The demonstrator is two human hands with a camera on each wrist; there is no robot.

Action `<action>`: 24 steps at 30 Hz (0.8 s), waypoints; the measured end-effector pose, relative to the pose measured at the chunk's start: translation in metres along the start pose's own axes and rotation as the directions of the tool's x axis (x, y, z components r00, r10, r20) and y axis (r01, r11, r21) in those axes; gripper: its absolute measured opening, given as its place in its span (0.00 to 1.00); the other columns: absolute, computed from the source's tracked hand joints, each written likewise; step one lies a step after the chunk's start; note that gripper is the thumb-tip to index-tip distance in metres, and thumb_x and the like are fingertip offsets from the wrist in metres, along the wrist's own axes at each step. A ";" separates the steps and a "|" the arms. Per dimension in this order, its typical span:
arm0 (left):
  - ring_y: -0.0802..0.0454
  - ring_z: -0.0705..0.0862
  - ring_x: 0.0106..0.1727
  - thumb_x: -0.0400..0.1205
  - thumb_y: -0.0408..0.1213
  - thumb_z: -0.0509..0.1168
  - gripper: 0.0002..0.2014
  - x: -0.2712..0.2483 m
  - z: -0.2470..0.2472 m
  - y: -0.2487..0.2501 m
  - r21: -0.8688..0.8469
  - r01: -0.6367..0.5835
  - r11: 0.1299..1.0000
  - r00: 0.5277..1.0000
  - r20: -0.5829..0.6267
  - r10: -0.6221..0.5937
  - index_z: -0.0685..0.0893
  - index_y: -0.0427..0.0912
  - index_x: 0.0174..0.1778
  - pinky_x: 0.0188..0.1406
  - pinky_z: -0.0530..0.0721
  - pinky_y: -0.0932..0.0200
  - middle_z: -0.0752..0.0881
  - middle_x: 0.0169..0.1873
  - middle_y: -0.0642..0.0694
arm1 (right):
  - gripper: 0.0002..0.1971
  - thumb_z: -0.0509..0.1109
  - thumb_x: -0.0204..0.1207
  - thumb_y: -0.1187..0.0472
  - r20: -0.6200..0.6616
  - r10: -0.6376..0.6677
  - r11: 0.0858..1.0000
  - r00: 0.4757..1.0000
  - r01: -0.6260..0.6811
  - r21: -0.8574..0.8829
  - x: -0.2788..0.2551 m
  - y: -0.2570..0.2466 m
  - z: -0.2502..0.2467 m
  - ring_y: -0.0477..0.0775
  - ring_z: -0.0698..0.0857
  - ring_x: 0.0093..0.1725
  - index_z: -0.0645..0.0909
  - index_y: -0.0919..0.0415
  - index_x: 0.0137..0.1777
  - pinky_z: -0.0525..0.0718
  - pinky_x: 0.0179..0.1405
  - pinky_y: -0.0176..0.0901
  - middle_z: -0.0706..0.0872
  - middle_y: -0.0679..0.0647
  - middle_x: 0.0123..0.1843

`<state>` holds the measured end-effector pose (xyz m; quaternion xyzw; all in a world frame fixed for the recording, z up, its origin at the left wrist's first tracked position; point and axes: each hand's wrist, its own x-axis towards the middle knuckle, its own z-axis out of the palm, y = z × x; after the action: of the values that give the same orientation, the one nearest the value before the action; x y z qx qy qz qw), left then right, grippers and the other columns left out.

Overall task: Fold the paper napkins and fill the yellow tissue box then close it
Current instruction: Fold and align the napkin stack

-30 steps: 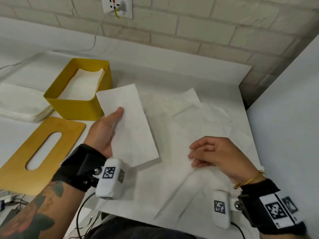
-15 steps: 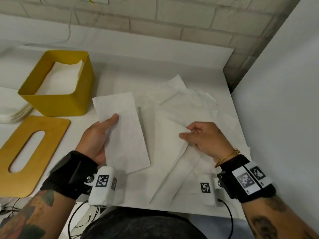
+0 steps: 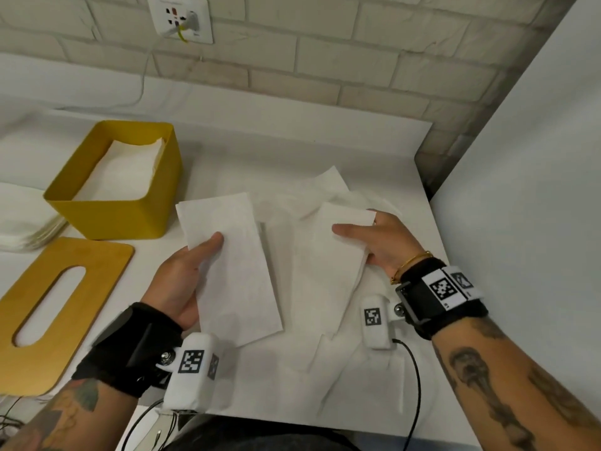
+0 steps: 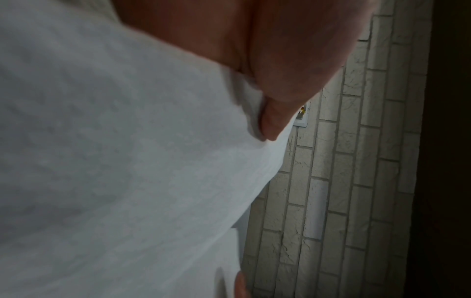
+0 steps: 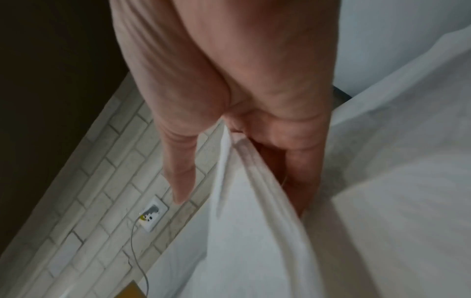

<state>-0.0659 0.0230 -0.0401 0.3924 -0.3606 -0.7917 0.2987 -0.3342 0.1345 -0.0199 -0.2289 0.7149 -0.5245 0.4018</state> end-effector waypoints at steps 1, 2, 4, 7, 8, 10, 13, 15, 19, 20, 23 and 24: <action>0.44 0.93 0.48 0.86 0.43 0.66 0.13 0.000 0.000 0.000 0.002 -0.001 1.000 1.000 -0.004 0.001 0.87 0.41 0.61 0.51 0.89 0.45 0.93 0.51 0.40 | 0.15 0.83 0.71 0.65 -0.026 -0.012 0.999 1.000 0.011 -0.034 0.003 0.006 0.002 0.55 0.93 0.51 0.88 0.59 0.58 0.92 0.52 0.52 0.94 0.54 0.52; 0.44 0.93 0.48 0.86 0.43 0.66 0.13 0.000 -0.001 0.000 0.002 -0.002 1.000 1.000 -0.006 0.002 0.87 0.40 0.61 0.53 0.88 0.44 0.93 0.51 0.40 | 0.14 0.83 0.71 0.65 -0.063 -0.041 0.997 0.997 0.037 -0.069 0.005 0.010 0.003 0.55 0.93 0.52 0.89 0.59 0.56 0.91 0.57 0.53 0.94 0.53 0.51; 0.43 0.93 0.49 0.86 0.42 0.66 0.13 0.000 0.000 0.002 0.005 -0.003 1.000 1.000 0.000 0.003 0.87 0.40 0.61 0.56 0.87 0.43 0.93 0.52 0.39 | 0.15 0.83 0.71 0.58 -0.145 -0.132 0.981 0.980 0.109 -0.158 0.008 0.013 0.004 0.54 0.92 0.52 0.89 0.57 0.57 0.89 0.60 0.52 0.93 0.53 0.51; 0.43 0.93 0.49 0.86 0.43 0.66 0.13 0.001 0.000 0.004 0.004 -0.005 1.000 1.000 0.011 0.005 0.87 0.40 0.62 0.56 0.87 0.44 0.93 0.53 0.39 | 0.13 0.81 0.74 0.52 -0.209 -0.298 0.935 0.931 0.240 -0.261 0.007 0.002 -0.002 0.53 0.87 0.46 0.89 0.50 0.58 0.88 0.53 0.50 0.88 0.53 0.46; 0.43 0.93 0.50 0.86 0.43 0.66 0.14 0.003 -0.001 0.005 0.007 -0.005 1.000 1.000 0.012 0.005 0.87 0.40 0.63 0.55 0.87 0.44 0.92 0.53 0.39 | 0.09 0.81 0.75 0.54 -0.180 -0.342 0.929 0.922 0.302 -0.216 0.003 -0.005 -0.004 0.54 0.87 0.46 0.91 0.47 0.54 0.89 0.56 0.57 0.89 0.55 0.44; 0.43 0.93 0.50 0.87 0.43 0.65 0.14 0.005 0.000 0.008 0.014 -0.013 1.000 1.000 0.015 0.013 0.86 0.40 0.64 0.53 0.87 0.45 0.93 0.53 0.39 | 0.09 0.81 0.73 0.59 -0.109 -0.382 0.924 0.918 0.377 -0.063 -0.006 -0.021 -0.008 0.59 0.88 0.51 0.92 0.46 0.51 0.87 0.62 0.71 0.90 0.62 0.48; 0.44 0.93 0.51 0.87 0.41 0.65 0.12 0.007 0.004 0.015 0.021 -0.049 0.999 0.999 0.022 0.048 0.87 0.41 0.62 0.54 0.87 0.45 0.93 0.53 0.40 | 0.17 0.78 0.75 0.70 -0.012 -0.433 0.896 0.901 0.432 0.104 -0.017 -0.042 -0.010 0.56 0.90 0.56 0.88 0.49 0.58 0.89 0.61 0.65 0.92 0.54 0.53; 0.44 0.93 0.50 0.88 0.39 0.64 0.09 0.008 0.008 0.019 0.027 -0.072 0.997 0.997 0.036 0.071 0.88 0.42 0.59 0.56 0.87 0.45 0.93 0.52 0.40 | 0.19 0.77 0.74 0.72 0.049 -0.492 0.866 0.869 0.482 0.131 -0.025 -0.054 -0.008 0.52 0.91 0.56 0.84 0.53 0.61 0.91 0.53 0.54 0.92 0.49 0.53; 0.43 0.93 0.50 0.87 0.34 0.65 0.08 0.011 0.016 0.027 0.049 -0.097 0.994 0.994 0.061 0.094 0.88 0.41 0.58 0.51 0.92 0.48 0.93 0.52 0.40 | 0.17 0.79 0.64 0.66 0.154 -0.534 0.842 0.831 0.507 0.181 -0.045 -0.073 0.003 0.52 0.92 0.47 0.83 0.58 0.54 0.90 0.42 0.43 0.93 0.51 0.45; 0.44 0.93 0.49 0.87 0.33 0.65 0.08 0.011 0.019 0.028 0.046 -0.101 0.994 0.993 0.072 0.098 0.88 0.41 0.58 0.48 0.92 0.49 0.93 0.52 0.40 | 0.16 0.80 0.62 0.65 0.197 -0.532 0.844 0.824 0.496 0.203 -0.049 -0.075 0.007 0.52 0.92 0.45 0.84 0.58 0.51 0.90 0.41 0.42 0.93 0.52 0.44; 0.44 0.93 0.47 0.88 0.34 0.64 0.08 0.010 0.028 0.031 0.046 -0.101 0.994 0.991 0.095 0.096 0.88 0.38 0.57 0.41 0.91 0.54 0.94 0.47 0.41 | 0.11 0.81 0.56 0.64 0.318 -0.521 0.841 0.792 0.413 0.349 -0.057 -0.081 0.022 0.51 0.92 0.42 0.90 0.53 0.40 0.90 0.40 0.39 0.92 0.54 0.41; 0.43 0.93 0.48 0.89 0.36 0.64 0.10 0.009 0.032 0.032 0.045 -0.101 0.994 0.990 0.105 0.096 0.88 0.36 0.57 0.42 0.91 0.54 0.93 0.48 0.40 | 0.11 0.80 0.56 0.64 0.324 -0.515 0.838 0.793 0.386 0.386 -0.057 -0.081 0.029 0.50 0.92 0.42 0.91 0.53 0.39 0.90 0.41 0.38 0.92 0.54 0.41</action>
<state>-0.0912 0.0087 -0.0044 0.3402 -0.4142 -0.7858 0.3087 -0.2860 0.1329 0.0706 -0.4368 0.4480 -0.6469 0.4360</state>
